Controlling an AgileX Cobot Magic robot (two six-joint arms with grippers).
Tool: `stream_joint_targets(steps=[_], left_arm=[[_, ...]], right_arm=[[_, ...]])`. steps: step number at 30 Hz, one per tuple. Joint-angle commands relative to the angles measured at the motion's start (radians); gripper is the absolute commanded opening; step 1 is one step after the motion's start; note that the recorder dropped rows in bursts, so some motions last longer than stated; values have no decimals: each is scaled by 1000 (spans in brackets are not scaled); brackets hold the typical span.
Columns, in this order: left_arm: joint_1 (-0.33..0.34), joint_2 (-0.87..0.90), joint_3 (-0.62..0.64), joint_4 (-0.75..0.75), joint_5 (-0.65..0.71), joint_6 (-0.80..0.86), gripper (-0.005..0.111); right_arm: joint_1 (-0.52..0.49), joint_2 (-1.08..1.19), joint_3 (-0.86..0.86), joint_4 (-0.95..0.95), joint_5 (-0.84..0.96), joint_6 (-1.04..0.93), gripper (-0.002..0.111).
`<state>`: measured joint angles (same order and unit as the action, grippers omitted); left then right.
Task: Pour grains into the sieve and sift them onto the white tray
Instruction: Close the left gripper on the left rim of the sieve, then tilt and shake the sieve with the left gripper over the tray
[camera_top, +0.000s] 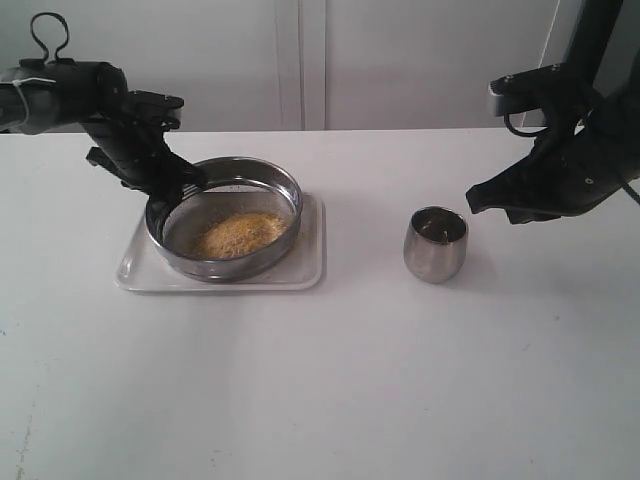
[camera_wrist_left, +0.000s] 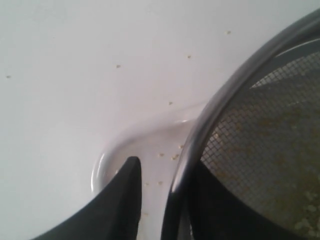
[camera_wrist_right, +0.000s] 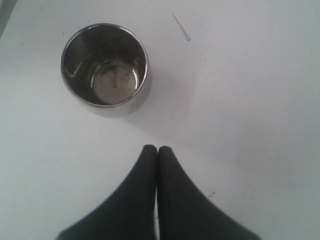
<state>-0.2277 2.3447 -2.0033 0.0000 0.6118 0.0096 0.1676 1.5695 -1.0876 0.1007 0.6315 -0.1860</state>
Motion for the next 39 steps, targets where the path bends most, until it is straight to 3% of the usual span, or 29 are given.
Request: stream_joint_targets(steps=[1,4,8,26,31,33,39], left_arm=[[-4,19,0,8,12,-10,36],[-4,19,0,9,14,-10,30],[-4,19,0,9,28,-10,0],[2,-75,0,9,202,24,0],[105,-75,0,-209,205,23,0],[133,-75,0,-228,208,45,0],[106,-75,0,-233,203,123,0]], right_arm=[[-8,-3,-5,-1,-9,3,0],[-8,-3,-5,-1,-9,3,0],[-8,-3,-5,-1,-9,3,0],[-8,-3,-5,-1,-9,3,0],[-8,-3,-5,-1,-9,3,0],[-8,-3,-5,-1,-9,3,0],[-8,-3,-5,-1,-9,3,0]])
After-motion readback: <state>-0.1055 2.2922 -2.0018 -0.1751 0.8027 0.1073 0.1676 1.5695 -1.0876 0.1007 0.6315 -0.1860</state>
